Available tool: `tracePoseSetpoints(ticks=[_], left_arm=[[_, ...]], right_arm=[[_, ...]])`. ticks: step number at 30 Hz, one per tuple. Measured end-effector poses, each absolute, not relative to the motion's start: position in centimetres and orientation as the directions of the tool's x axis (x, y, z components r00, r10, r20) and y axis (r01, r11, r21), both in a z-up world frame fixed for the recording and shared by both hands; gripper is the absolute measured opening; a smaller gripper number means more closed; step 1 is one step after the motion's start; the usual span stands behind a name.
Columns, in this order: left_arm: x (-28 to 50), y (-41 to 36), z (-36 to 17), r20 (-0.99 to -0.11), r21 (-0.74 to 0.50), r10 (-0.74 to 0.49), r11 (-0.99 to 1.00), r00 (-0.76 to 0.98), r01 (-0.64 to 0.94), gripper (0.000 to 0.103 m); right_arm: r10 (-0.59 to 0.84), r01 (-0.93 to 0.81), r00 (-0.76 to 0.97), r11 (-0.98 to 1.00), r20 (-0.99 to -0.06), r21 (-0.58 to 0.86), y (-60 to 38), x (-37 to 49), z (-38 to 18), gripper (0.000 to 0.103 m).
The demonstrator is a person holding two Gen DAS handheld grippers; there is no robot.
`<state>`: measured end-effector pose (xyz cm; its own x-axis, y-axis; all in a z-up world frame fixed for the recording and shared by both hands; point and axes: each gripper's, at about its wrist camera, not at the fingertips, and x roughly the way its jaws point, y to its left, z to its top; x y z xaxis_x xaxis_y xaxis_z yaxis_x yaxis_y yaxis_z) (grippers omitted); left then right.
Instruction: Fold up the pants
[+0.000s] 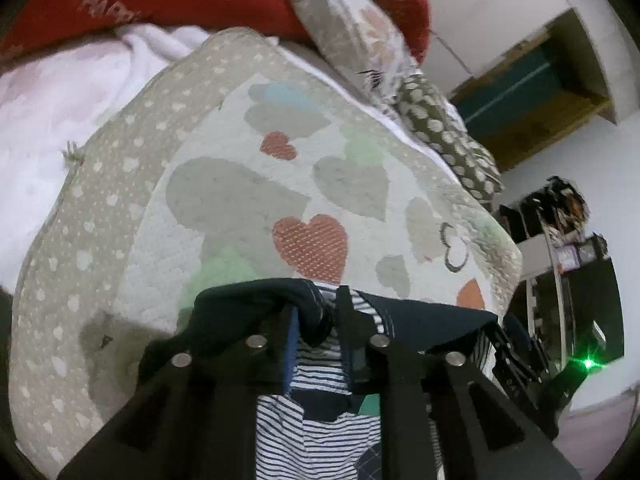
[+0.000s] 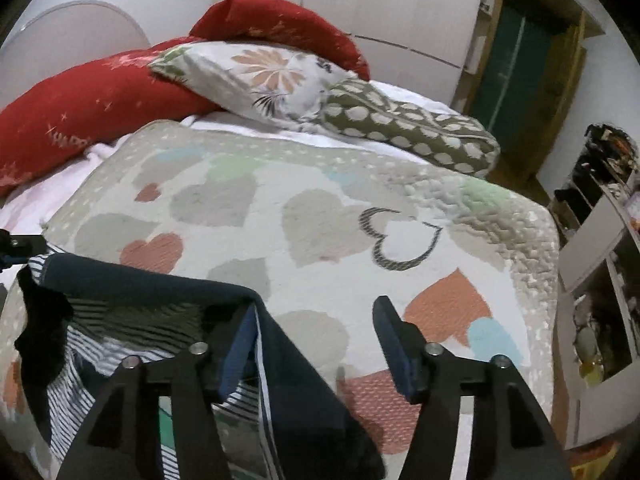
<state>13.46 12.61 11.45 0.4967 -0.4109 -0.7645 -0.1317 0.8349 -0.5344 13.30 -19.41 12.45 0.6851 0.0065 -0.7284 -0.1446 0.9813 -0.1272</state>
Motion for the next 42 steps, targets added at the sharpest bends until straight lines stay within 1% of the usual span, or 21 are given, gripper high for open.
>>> tracePoseSetpoints(ticks=[1, 3, 4, 8, 11, 15, 17, 19, 20, 21, 22, 23, 28, 30, 31, 32, 34, 35, 37, 40, 42], left_arm=[[13.3, 12.7, 11.6, -0.760, -0.537, -0.413, 0.834, 0.502, -0.126, 0.025], [13.1, 13.3, 11.8, -0.749, -0.552, -0.414, 0.822, 0.517, -0.141, 0.048], [13.0, 13.8, 11.9, -0.743, -0.561, -0.412, 0.813, 0.528, -0.156, 0.052], [13.6, 16.1, 11.9, -0.754, -0.578, -0.381, 0.772, 0.536, -0.265, 0.053], [13.1, 17.0, 12.4, -0.774, -0.534, -0.323, 0.796, 0.544, -0.287, 0.053], [10.8, 16.2, 12.4, -0.786, -0.465, -0.297, 0.862, 0.542, -0.202, 0.053], [9.3, 15.5, 11.4, -0.809, -0.404, -0.261, 0.898, 0.526, -0.175, 0.053], [8.1, 15.2, 10.3, -0.821, -0.394, -0.267, 0.905, 0.505, -0.162, 0.053], [7.4, 15.2, 9.6, -0.823, -0.406, -0.285, 0.900, 0.491, -0.157, 0.053], [6.8, 15.3, 8.9, -0.826, -0.418, -0.301, 0.895, 0.477, -0.159, 0.053], [6.2, 15.5, 8.4, -0.826, -0.429, -0.312, 0.889, 0.469, -0.164, 0.053], [5.8, 15.7, 8.0, -0.824, -0.435, -0.318, 0.885, 0.469, -0.166, 0.053], [5.6, 16.6, 7.0, -0.837, -0.389, -0.254, 0.899, 0.485, -0.200, 0.053], [5.7, 16.8, 6.4, -0.840, -0.405, -0.265, 0.887, 0.473, -0.222, 0.053], [5.7, 16.8, 6.2, -0.840, -0.416, -0.276, 0.881, 0.468, -0.227, 0.053], [5.6, 16.7, 6.1, -0.840, -0.418, -0.279, 0.880, 0.466, -0.227, 0.053], [5.3, 16.4, 5.9, -0.842, -0.411, -0.273, 0.883, 0.464, -0.227, 0.053], [5.2, 16.4, 5.8, -0.844, -0.406, -0.268, 0.885, 0.465, -0.227, 0.057], [4.9, 16.4, 5.4, -0.848, -0.392, -0.253, 0.891, 0.465, -0.230, 0.063], [4.3, 16.3, 4.6, -0.855, -0.374, -0.240, 0.900, 0.460, -0.226, 0.066], [3.9, 16.0, 3.8, -0.857, -0.370, -0.244, 0.904, 0.454, -0.212, 0.076]], right_arm=[[-0.002, -0.139, 0.693, 0.981, -0.721, -0.135, -19.8, 13.0, 12.6, 0.070], [-0.024, -0.122, 0.702, 0.981, -0.712, -0.154, -20.6, 12.1, 12.5, 0.072], [-0.030, -0.116, 0.700, 0.981, -0.713, -0.155, -21.0, 11.8, 12.4, 0.072], [-0.065, -0.066, 0.655, 0.988, -0.753, -0.142, -23.0, 11.3, 11.2, 0.072], [-0.161, -0.001, 0.610, 0.979, -0.776, -0.205, -24.1, 11.7, 10.4, 0.072], [0.091, -0.177, 0.634, 0.984, -0.768, -0.029, -23.1, 8.0, 11.2, 0.072], [0.144, -0.260, 0.620, 0.965, -0.772, -0.029, -21.7, 6.2, 10.3, 0.072], [0.114, -0.312, 0.600, 0.945, -0.792, -0.101, -20.2, 4.9, 8.1, 0.071], [0.061, -0.310, 0.605, 0.936, -0.794, -0.165, -19.6, 4.6, 6.9, 0.058], [0.012, -0.304, 0.609, 0.927, -0.793, -0.219, -19.3, 4.5, 6.0, 0.013], [-0.031, -0.294, 0.603, 0.920, -0.798, -0.258, -19.3, 4.6, 5.3, 0.007], [-0.057, -0.271, 0.582, 0.927, -0.812, -0.259, -19.8, 5.1, 4.7, 0.007], [0.011, -0.164, 0.625, 0.980, -0.781, -0.118, -22.7, 8.3, 8.1, 0.007], [-0.012, -0.076, 0.631, 0.994, -0.776, -0.077, -24.0, 11.4, 9.2, 0.009], [-0.028, -0.032, 0.627, 0.998, -0.778, -0.062, -24.7, 12.9, 9.5, 0.018], [-0.058, 0.035, 0.610, 0.998, -0.790, -0.047, -25.9, 15.2, 9.4, 0.038], [-0.149, 0.131, 0.581, 0.987, -0.800, -0.089, -27.2, 17.0, 9.0, 0.060], [-0.202, 0.182, 0.570, 0.976, -0.796, -0.117, -27.9, 17.5, 8.8, 0.060], [-0.198, 0.213, 0.576, 0.973, -0.793, -0.089, -29.3, 17.0, 8.8, 0.060], [-0.072, 0.169, 0.594, 0.985, -0.801, 0.036, -30.7, 13.3, 8.5, 0.062], [0.064, 0.116, 0.593, 0.980, -0.803, 0.164, -31.9, 9.2, 7.8, 0.067]])
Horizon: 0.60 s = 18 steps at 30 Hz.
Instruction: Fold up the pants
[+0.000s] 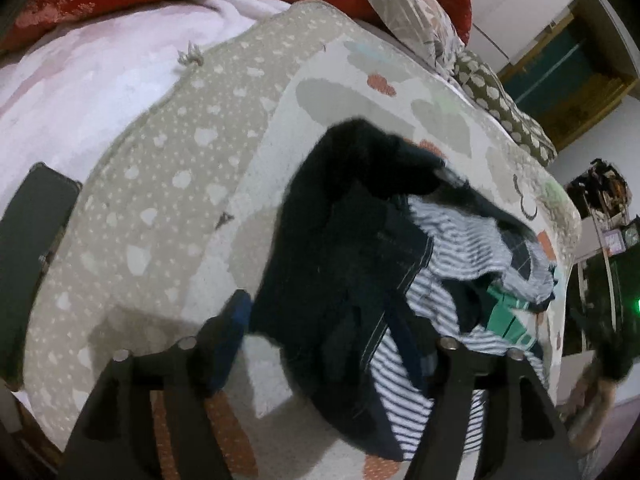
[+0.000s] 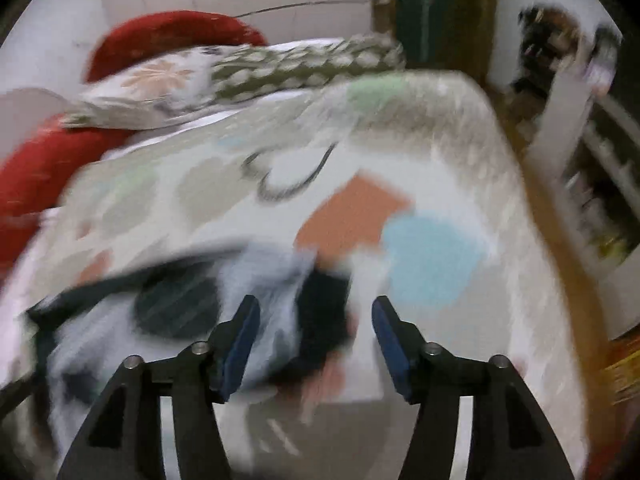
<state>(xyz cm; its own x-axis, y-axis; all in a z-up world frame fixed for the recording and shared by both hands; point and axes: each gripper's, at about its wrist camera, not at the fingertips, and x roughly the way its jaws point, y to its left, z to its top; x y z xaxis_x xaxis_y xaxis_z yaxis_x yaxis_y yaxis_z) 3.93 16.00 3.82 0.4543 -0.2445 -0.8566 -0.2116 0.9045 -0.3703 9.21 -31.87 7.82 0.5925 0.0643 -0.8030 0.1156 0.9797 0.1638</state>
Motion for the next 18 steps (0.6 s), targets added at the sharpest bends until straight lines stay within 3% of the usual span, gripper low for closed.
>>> tracePoseSetpoints(ticks=[4, 6, 7, 9, 10, 11, 12, 14, 18], left_arm=[[3.7, 14.5, 3.0, -0.859, -0.366, -0.262, 0.915, 0.440, -0.170, 0.084], [3.8, 13.3, 3.0, -0.861, -0.347, -0.253, 0.927, 0.440, -0.145, 0.083], [3.9, 12.6, 2.9, -0.865, -0.334, -0.249, 0.933, 0.436, -0.130, 0.077], [4.1, 11.7, 2.5, -0.891, -0.288, -0.213, 0.948, 0.402, -0.135, 0.014], [4.0, 11.6, 2.3, -0.894, -0.296, -0.224, 0.945, 0.388, -0.137, 0.008], [3.8, 11.6, 2.5, -0.889, -0.318, -0.241, 0.937, 0.389, -0.147, 0.007], [3.3, 11.6, 2.9, -0.889, -0.312, -0.229, 0.937, 0.396, -0.159, 0.007], [2.3, 11.7, 3.8, -0.883, -0.313, -0.224, 0.936, 0.412, -0.162, 0.007], [-0.5, 12.3, 6.3, -0.861, -0.339, -0.243, 0.929, 0.448, -0.149, 0.007]], right_arm=[[0.173, 0.059, 0.587, 0.965, -0.791, 0.254, -32.5, 1.7, 5.5, 0.071], [0.188, 0.062, 0.591, 0.959, -0.784, 0.277, -32.2, -1.6, 4.2, 0.073], [0.194, 0.068, 0.596, 0.955, -0.780, 0.289, -32.0, -2.8, 3.5, 0.073], [0.208, 0.073, 0.599, 0.948, -0.774, 0.311, -31.4, -4.1, 2.4, 0.073], [0.217, 0.070, 0.600, 0.945, -0.770, 0.320, -31.0, -4.4, 2.0, 0.072], [0.217, 0.065, 0.602, 0.946, -0.768, 0.318, -30.3, -4.5, 1.7, 0.051], [0.209, 0.063, 0.602, 0.950, -0.771, 0.307, -29.8, -4.4, 1.7, 0.022], [0.238, 0.055, 0.580, 0.943, -0.779, 0.329, -29.4, -3.9, 1.8, 0.015], [0.296, 0.043, 0.611, 0.914, -0.735, 0.404, -30.3, -5.1, 3.7, 0.013]])
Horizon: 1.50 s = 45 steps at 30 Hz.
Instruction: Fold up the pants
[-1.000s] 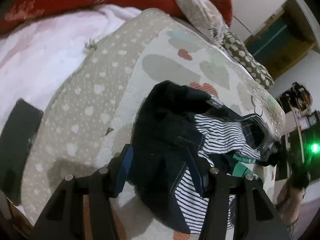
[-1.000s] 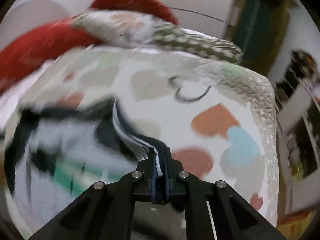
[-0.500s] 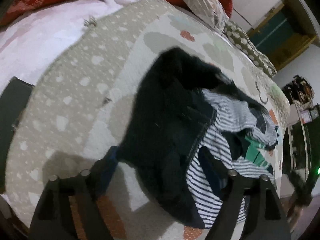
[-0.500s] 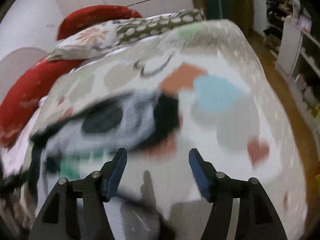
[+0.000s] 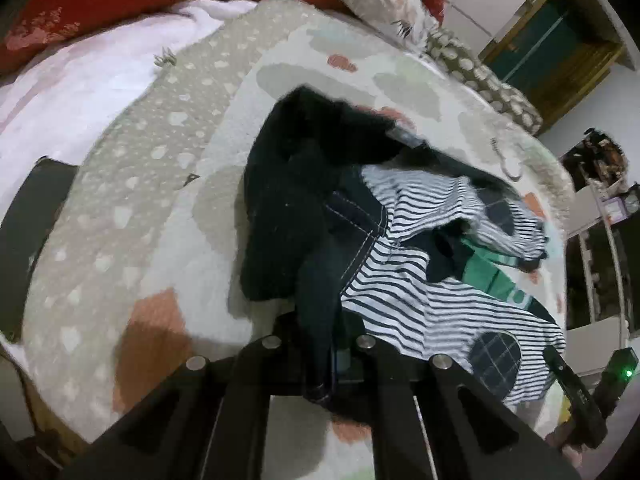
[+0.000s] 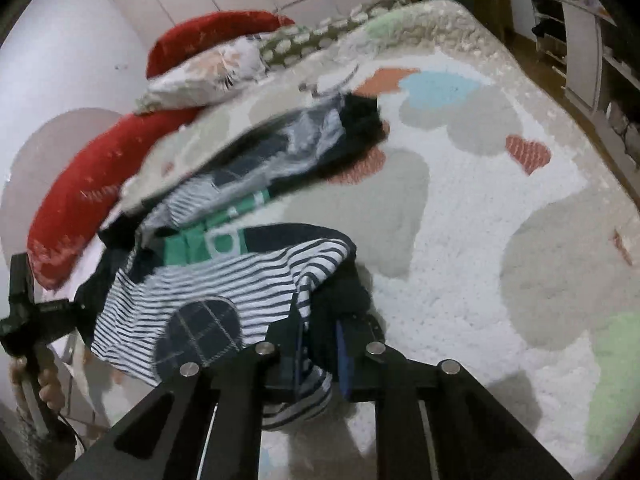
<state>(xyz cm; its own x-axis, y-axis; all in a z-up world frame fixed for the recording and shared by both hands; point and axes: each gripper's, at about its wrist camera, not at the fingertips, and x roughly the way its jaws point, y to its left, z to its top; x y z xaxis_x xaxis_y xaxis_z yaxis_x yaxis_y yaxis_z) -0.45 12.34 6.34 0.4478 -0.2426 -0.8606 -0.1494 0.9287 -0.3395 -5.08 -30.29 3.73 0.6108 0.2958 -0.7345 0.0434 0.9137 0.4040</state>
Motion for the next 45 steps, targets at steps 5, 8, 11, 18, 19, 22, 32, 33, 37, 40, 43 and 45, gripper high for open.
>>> tracePoseSetpoints(ticks=[5, 8, 11, 18, 19, 22, 32, 33, 37, 40, 43, 45], left_arm=[[-3.9, 13.0, 6.8, -0.851, -0.369, -0.263, 0.916, 0.455, -0.159, 0.007], [-4.7, 13.5, 5.4, -0.861, -0.371, -0.262, 0.910, 0.436, -0.185, 0.010], [-5.3, 14.8, 3.4, -0.873, -0.401, -0.290, 0.884, 0.392, -0.240, 0.015], [-8.8, 17.3, 4.7, -0.818, -0.430, -0.266, 0.871, 0.511, -0.236, 0.036], [-9.1, 17.4, 5.0, -0.813, -0.430, -0.263, 0.872, 0.520, -0.232, 0.037], [-9.6, 17.7, 5.9, -0.805, -0.422, -0.251, 0.879, 0.537, -0.221, 0.037], [-10.4, 19.7, 5.3, -0.817, -0.424, -0.237, 0.865, 0.526, -0.268, 0.041], [-10.3, 19.7, 5.1, -0.817, -0.425, -0.239, 0.865, 0.525, -0.267, 0.041], [-9.9, 19.0, 4.8, -0.813, -0.434, -0.259, 0.866, 0.521, -0.247, 0.041], [-9.9, 18.2, 4.8, -0.809, -0.447, -0.284, 0.866, 0.514, -0.225, 0.041], [-10.1, 17.5, 5.2, -0.812, -0.430, -0.277, 0.879, 0.514, -0.207, 0.041], [-10.1, 17.1, 5.7, -0.814, -0.419, -0.269, 0.886, 0.515, -0.199, 0.041]], right_arm=[[0.347, 0.040, 0.615, 0.883, -0.709, 0.467, -31.6, -7.8, 4.9, 0.013], [0.342, 0.055, 0.607, 0.883, -0.717, 0.467, -32.0, -9.6, 4.1, 0.014], [0.290, 0.063, 0.584, 0.915, -0.758, 0.399, -31.7, -10.2, 3.1, 0.020], [0.155, 0.081, 0.680, 0.956, -0.717, 0.282, -32.1, -8.4, 7.8, 0.059], [0.166, 0.083, 0.672, 0.952, -0.721, 0.296, -32.1, -6.4, 8.0, 0.059], [0.187, 0.134, 0.619, 0.931, -0.763, 0.338, -32.2, 0.5, 6.5, 0.059], [0.298, 0.281, 0.597, 0.792, -0.745, 0.542, -31.9, 10.8, 2.0, 0.007], [0.313, 0.283, 0.604, 0.775, -0.733, 0.565, -32.2, 10.4, 2.1, 0.007], [0.281, 0.257, 0.636, 0.801, -0.719, 0.540, -32.8, 7.2, 4.3, 0.006], [0.275, 0.258, 0.650, 0.797, -0.709, 0.546, -33.8, 4.6, 5.3, 0.006], [0.273, 0.260, 0.657, 0.793, -0.703, 0.551, -34.7, 2.1, 5.5, 0.006], [0.263, 0.266, 0.656, 0.796, -0.707, 0.543, -35.1, 1.0, 5.2, 0.007]])
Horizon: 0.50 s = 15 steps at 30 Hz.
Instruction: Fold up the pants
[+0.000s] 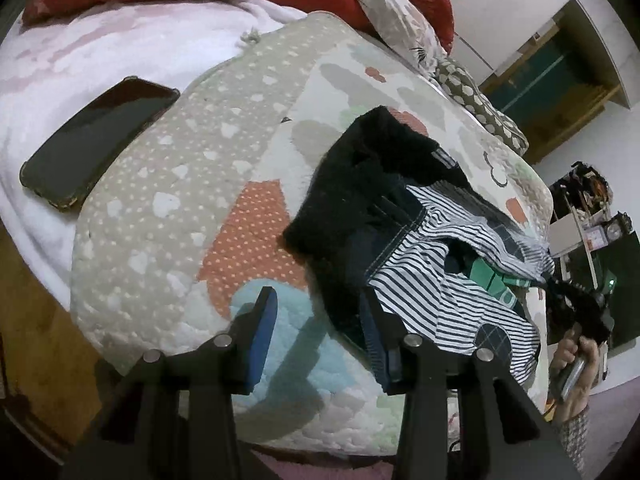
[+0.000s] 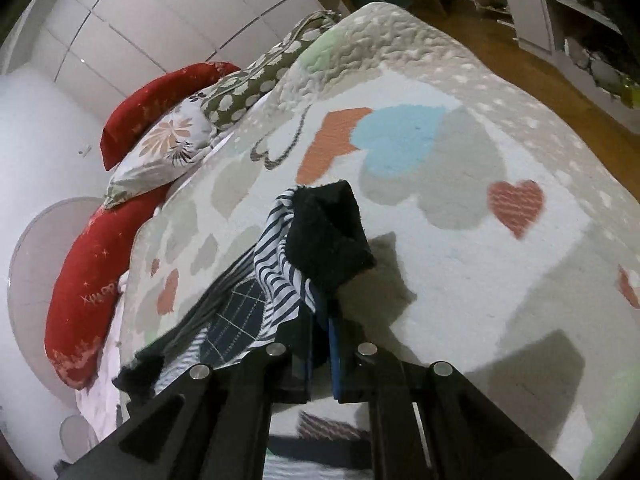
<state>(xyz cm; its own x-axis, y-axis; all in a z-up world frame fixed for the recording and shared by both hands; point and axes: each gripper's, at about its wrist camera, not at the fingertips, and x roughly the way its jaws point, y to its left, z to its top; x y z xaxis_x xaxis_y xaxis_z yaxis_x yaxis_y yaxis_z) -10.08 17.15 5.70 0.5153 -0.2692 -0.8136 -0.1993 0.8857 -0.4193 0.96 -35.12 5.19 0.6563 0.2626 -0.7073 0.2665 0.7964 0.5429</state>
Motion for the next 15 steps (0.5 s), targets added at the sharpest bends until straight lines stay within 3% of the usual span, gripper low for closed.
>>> tracePoseSetpoints(ticks=[3, 5, 9, 15], left_arm=[[-9.3, 16.5, 6.6, -0.819, -0.392, -0.251, 0.902, 0.517, -0.183, 0.043], [-8.2, 15.7, 7.6, -0.818, -0.373, -0.244, 0.915, 0.521, -0.156, 0.046], [-4.9, 13.3, 9.4, -0.816, -0.319, -0.231, 0.945, 0.530, -0.079, 0.055], [3.7, 11.4, 7.4, -0.851, -0.297, -0.226, 0.951, 0.475, -0.080, 0.055]], right_arm=[[0.265, 0.260, 0.626, 0.816, -0.734, 0.516, -35.3, 0.3, 3.9, 0.011], [0.210, 0.285, 0.591, 0.849, -0.779, 0.446, -35.1, 0.1, 3.2, 0.022], [0.154, 0.278, 0.634, 0.869, -0.758, 0.409, -35.2, -2.1, 4.0, 0.037], [0.145, 0.272, 0.657, 0.870, -0.740, 0.412, -35.7, -5.2, 4.3, 0.039]])
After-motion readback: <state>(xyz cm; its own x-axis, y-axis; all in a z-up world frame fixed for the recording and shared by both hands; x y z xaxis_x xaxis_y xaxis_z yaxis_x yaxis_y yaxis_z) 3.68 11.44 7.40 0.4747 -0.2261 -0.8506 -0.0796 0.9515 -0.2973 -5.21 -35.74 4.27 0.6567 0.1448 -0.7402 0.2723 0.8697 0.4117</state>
